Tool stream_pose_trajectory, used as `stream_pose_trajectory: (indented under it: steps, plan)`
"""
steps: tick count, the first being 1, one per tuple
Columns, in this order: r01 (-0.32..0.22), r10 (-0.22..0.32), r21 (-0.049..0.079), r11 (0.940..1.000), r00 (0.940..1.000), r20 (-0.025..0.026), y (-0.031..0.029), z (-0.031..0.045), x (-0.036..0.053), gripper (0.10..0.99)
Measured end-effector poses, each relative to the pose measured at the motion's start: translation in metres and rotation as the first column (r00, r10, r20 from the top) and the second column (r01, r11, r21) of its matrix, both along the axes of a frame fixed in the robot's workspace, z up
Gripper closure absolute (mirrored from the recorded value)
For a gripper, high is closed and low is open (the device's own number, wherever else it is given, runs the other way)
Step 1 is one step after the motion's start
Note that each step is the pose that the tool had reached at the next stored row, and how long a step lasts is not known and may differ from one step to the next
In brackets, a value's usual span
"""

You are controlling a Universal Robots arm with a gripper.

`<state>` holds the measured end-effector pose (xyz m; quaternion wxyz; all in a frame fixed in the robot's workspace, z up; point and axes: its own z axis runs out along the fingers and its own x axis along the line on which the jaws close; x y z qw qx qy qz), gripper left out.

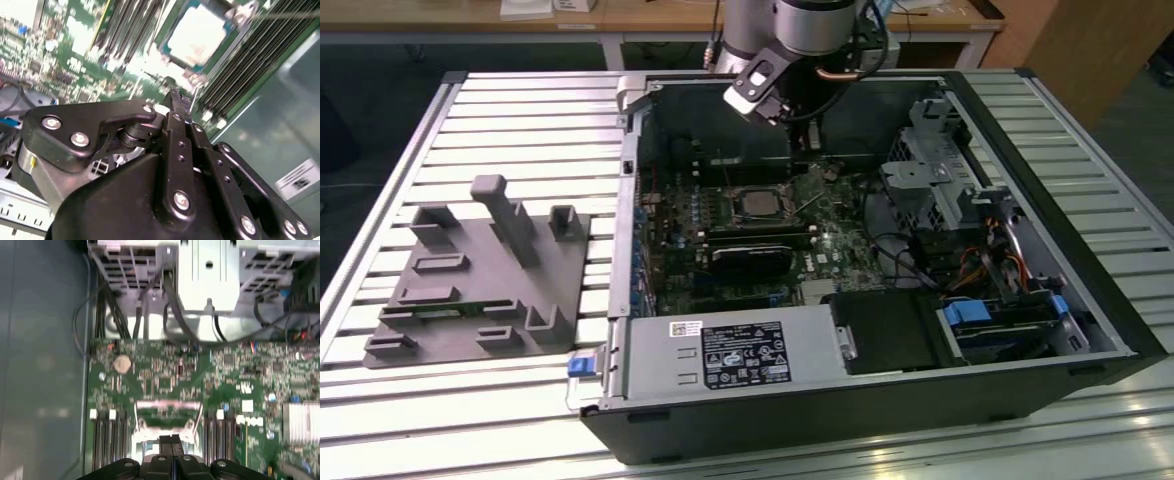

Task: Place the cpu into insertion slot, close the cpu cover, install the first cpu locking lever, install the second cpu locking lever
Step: 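Close the cpu cover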

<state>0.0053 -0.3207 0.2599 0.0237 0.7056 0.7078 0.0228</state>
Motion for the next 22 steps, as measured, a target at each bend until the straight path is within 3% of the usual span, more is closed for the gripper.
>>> stream_pose_trajectory:
  steps: [12,18,22]
  plan:
    - [0.0,0.0,0.0,1.0,1.0,-0.0001,0.0,0.0,0.0448,0.973]
    - [0.0,0.0,0.0,1.0,1.0,-0.0005,0.0001,-0.001,0.0522,0.973]
    - [0.0,0.0,-0.004,1.0,1.0,-0.003,0.0,-0.0063,0.0529,0.973]
